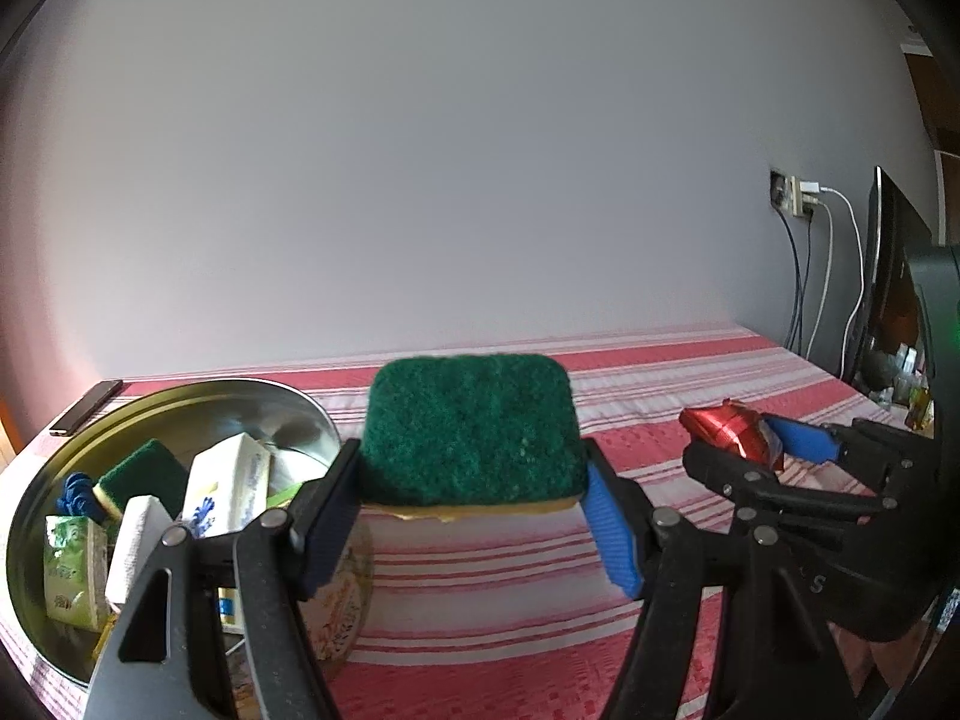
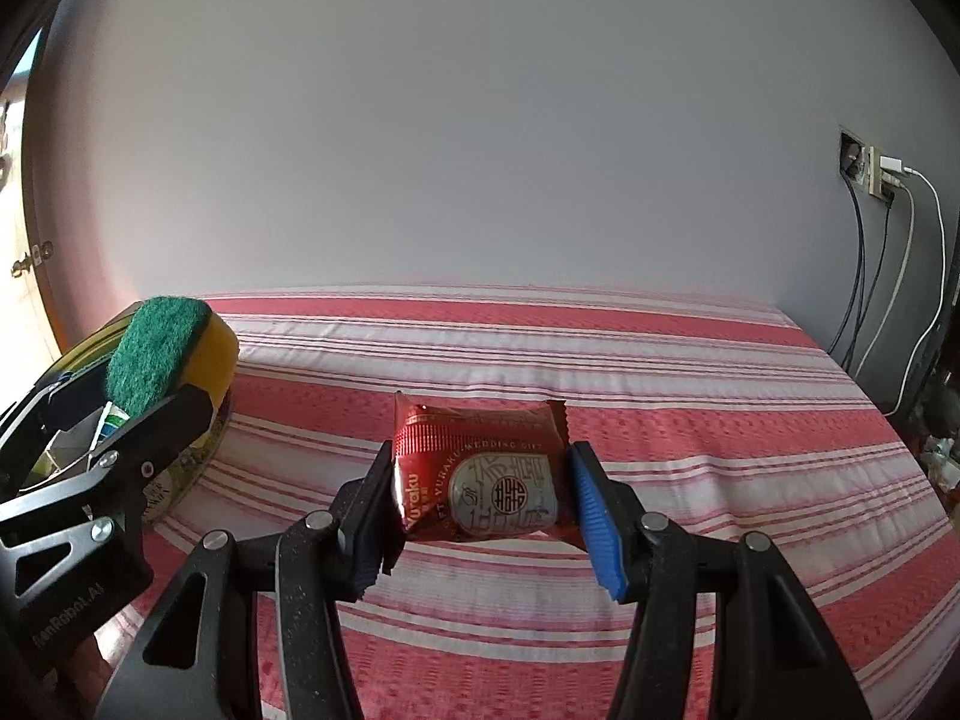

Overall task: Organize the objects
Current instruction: 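Carry the sponge with left gripper while right carries the red packet over the tin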

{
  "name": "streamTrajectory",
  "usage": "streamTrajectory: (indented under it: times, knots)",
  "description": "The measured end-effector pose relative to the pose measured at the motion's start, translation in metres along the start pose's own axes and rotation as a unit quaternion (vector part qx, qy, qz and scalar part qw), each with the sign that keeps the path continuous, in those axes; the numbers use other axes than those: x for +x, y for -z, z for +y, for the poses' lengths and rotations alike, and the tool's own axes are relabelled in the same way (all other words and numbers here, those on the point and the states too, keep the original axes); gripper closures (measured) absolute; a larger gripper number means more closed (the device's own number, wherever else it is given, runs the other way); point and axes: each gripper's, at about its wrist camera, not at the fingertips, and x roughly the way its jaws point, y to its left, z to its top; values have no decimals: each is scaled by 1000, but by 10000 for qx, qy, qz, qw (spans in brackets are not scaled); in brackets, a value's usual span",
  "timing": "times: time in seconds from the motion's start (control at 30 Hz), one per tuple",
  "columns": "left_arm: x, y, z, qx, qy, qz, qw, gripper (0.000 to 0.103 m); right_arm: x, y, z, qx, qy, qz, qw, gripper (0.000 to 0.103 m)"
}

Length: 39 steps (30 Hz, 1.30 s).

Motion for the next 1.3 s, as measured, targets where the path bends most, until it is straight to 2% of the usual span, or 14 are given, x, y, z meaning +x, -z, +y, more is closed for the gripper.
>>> streamTrajectory:
  times: [0.6, 0.63, 1.13, 1.3]
  knots:
    - [-17, 8, 29, -238, -296, -160, 9992, 34, -7, 1, 20, -79, -216, -206, 9995, 46]
    - [-17, 7, 29, -240, -308, -166, 9991, 34, 0, 0, 11, -82, -229, -208, 9995, 46]
    - [-22, 8, 41, -288, -453, -152, 9984, 34, 8, -3, 28, -280, -366, -259, 9986, 46]
    - [-24, 10, 48, -354, -474, -158, 9981, 34, -4, -2, 49, -371, -361, -314, 9982, 46]
